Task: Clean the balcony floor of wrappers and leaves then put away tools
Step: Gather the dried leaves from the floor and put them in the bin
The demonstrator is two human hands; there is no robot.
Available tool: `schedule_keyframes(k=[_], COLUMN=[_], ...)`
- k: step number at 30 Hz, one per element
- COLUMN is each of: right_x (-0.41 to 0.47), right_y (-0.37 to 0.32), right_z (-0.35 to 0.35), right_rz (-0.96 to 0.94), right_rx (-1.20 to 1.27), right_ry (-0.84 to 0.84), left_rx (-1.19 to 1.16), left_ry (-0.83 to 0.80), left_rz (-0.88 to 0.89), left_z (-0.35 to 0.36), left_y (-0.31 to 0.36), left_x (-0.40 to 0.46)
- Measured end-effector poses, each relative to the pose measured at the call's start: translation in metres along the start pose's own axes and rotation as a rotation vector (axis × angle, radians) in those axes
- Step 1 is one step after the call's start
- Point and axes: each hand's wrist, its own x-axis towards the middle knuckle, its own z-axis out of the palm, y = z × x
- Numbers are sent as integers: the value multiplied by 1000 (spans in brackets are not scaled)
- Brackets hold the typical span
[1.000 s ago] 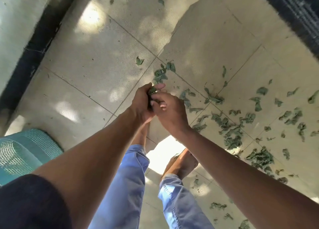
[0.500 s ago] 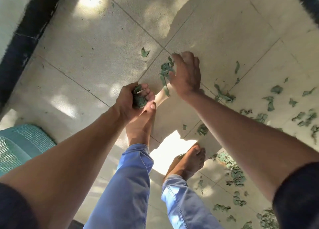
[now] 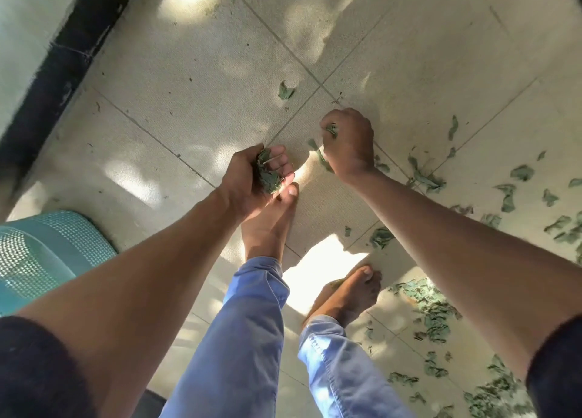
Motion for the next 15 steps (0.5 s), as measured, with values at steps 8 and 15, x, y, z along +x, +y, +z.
schedule_keyframes(k=[8,15], right_x=[-86,-114], right_y=[-75,-93], right_z=[-48,-55], right_rz=[-139,-133], right_rx=[306,233], right_ry=[-11,-88], left_rx=[25,-181], left_ry=[-101,-191], left_rz=[-44,-40], left_z=[29,39], left_y=[-16,-25], left_x=[-6,-4])
